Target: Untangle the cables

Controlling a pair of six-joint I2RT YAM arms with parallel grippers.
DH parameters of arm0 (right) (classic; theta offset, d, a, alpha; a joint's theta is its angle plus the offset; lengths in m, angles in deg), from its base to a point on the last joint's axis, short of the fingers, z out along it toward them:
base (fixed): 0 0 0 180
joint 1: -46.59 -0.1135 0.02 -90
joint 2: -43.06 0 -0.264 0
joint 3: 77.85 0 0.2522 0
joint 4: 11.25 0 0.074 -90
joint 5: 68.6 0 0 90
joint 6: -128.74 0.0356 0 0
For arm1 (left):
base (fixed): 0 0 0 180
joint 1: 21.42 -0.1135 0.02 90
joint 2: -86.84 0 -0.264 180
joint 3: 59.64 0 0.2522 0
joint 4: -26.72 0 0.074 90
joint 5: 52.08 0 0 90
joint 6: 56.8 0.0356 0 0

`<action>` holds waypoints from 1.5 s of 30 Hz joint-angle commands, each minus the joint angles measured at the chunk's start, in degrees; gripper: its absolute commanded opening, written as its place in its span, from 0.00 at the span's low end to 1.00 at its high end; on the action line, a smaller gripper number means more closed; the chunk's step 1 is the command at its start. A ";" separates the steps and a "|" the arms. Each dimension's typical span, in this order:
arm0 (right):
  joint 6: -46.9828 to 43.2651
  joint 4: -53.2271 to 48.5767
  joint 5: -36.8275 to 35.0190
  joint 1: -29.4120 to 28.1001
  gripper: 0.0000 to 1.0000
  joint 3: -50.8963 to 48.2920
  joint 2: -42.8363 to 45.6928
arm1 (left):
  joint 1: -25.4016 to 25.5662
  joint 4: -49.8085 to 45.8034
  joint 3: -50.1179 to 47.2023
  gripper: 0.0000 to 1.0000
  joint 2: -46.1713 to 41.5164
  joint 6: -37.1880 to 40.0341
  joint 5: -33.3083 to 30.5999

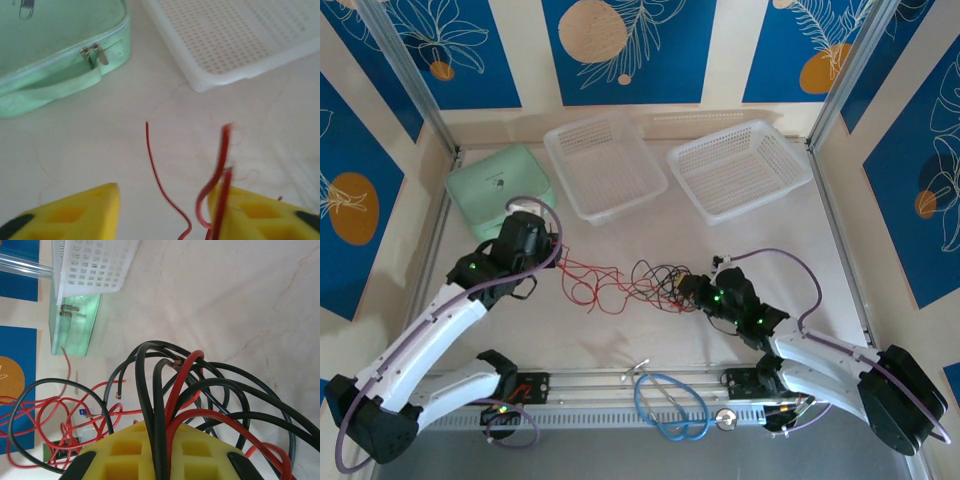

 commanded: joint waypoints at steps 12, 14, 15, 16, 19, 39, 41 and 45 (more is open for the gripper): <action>3.92 14.08 4.72 -2.28 0.00 10.24 -10.47 | -0.58 -2.15 0.17 0.85 9.85 -1.39 18.55; 4.01 15.19 5.35 -2.57 0.00 11.46 -12.28 | -0.59 1.33 -0.65 0.85 7.60 -0.14 24.42; 3.97 15.16 5.36 -2.71 0.00 12.13 -13.13 | -0.59 3.52 -1.00 0.84 6.05 0.36 28.27; 4.01 14.69 5.29 -2.81 0.00 12.76 -13.95 | -0.59 5.54 -1.49 0.82 4.47 0.51 31.93; 4.13 12.80 4.86 -2.98 0.00 14.39 -16.32 | -0.87 9.25 -1.65 0.72 1.82 0.32 40.17; -4.08 -10.57 -1.80 -4.04 0.04 22.51 -16.43 | -2.01 -19.17 -3.59 0.77 7.82 -0.34 25.13; -5.85 -15.34 -1.61 -3.96 0.22 25.12 -16.97 | -2.04 -19.56 -2.84 0.82 8.62 -0.39 23.59; -10.95 -25.26 0.50 -3.90 0.62 31.21 -19.29 | -2.00 -19.34 -0.94 0.84 11.50 0.55 24.30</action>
